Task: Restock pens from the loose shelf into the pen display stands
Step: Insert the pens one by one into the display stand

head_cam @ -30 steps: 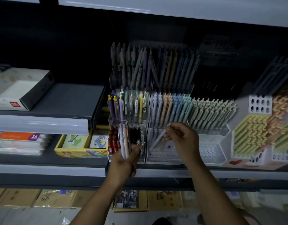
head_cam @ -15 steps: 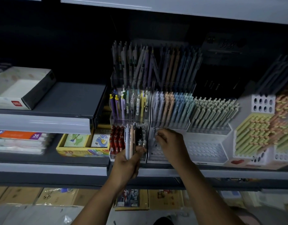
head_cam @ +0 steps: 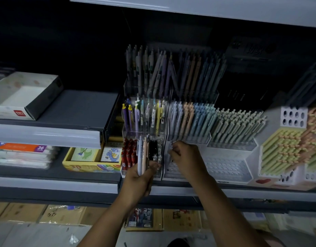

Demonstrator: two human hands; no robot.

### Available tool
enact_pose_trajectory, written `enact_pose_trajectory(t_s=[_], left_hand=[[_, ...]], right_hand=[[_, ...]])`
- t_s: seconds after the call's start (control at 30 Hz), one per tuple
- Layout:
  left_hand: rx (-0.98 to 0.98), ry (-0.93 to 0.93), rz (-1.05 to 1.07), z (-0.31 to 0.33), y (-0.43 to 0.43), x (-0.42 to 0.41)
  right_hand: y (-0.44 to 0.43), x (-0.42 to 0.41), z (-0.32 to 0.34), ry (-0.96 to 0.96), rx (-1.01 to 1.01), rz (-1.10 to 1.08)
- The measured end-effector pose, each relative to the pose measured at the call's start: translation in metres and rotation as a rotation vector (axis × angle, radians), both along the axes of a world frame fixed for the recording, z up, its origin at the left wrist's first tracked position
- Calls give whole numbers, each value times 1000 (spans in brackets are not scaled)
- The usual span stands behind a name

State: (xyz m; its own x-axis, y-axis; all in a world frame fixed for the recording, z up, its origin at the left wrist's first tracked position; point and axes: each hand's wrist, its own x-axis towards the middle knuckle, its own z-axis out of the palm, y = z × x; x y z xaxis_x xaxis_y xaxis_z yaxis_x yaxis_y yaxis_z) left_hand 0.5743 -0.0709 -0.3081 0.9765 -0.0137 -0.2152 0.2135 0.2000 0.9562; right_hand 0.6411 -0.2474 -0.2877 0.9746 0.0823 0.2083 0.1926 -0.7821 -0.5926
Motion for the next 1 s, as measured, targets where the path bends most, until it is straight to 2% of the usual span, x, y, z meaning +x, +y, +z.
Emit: enact_pose_trajectory(t_s=[0.13, 0.27, 0.5, 0.73, 1.0], left_hand=[[-20, 1, -4, 1, 1, 1], [-7, -4, 1, 2, 0, 4], [-6, -17, -18, 3, -1, 4], [-5, -4, -25, 2, 0, 4], [-42, -12, -53, 6, -2, 4]], right_hand=[[-5, -3, 8, -10, 44, 1], [-10, 2, 15, -72, -6, -39], [-7, 12, 23, -17, -292, -116], [-10, 17, 23, 17, -264, -175], [-8, 14, 18, -20, -342, -213]])
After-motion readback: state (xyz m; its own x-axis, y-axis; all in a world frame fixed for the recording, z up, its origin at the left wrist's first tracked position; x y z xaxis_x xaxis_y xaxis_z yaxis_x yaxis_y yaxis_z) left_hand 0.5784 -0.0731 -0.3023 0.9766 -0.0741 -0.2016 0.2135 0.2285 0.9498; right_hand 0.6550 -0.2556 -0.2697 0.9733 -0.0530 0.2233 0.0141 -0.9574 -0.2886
